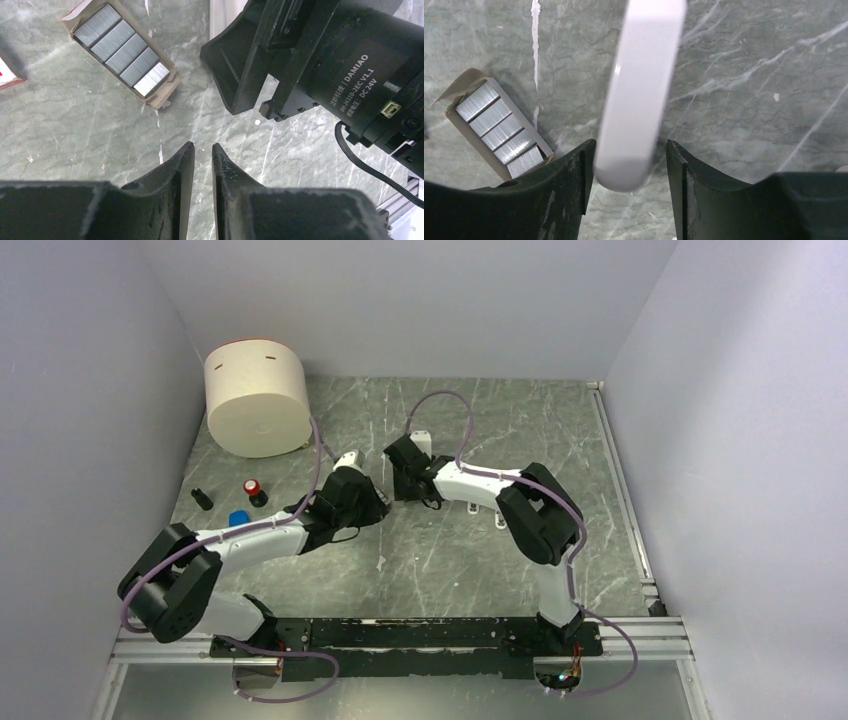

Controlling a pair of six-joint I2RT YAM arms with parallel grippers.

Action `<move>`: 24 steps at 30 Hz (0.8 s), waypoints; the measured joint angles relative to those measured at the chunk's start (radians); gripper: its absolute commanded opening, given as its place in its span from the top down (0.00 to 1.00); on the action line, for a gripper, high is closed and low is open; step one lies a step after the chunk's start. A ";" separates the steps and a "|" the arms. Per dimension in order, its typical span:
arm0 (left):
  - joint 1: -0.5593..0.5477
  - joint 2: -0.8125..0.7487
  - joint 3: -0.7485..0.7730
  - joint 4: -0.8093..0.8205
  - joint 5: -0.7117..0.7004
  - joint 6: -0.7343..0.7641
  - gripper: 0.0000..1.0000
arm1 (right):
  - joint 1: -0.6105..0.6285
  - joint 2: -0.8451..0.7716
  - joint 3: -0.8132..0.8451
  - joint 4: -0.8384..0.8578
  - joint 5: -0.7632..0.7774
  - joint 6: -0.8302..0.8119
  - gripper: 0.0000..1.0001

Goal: Load the staples into the stapler

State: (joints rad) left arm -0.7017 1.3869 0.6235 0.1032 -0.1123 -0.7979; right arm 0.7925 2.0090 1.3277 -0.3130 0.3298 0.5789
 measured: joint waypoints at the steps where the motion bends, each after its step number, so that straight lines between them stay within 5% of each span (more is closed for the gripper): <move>1: 0.000 -0.006 -0.001 0.001 0.000 0.002 0.71 | -0.003 -0.005 -0.002 -0.002 -0.001 -0.002 0.39; 8: 0.000 -0.040 -0.005 0.006 0.005 0.024 0.57 | -0.053 -0.206 -0.094 -0.014 0.000 -0.013 0.34; 18: 0.000 -0.072 -0.005 0.038 0.039 0.055 0.17 | -0.260 -0.381 -0.179 -0.019 0.083 -0.058 0.33; 24: 0.001 -0.056 -0.003 0.064 0.085 0.058 0.24 | -0.300 -0.340 -0.185 -0.056 0.088 -0.087 0.37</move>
State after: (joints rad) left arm -0.7010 1.3312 0.6201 0.1669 -0.0273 -0.7399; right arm 0.4927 1.6691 1.1431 -0.3687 0.4175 0.4923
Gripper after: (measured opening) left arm 0.814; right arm 0.659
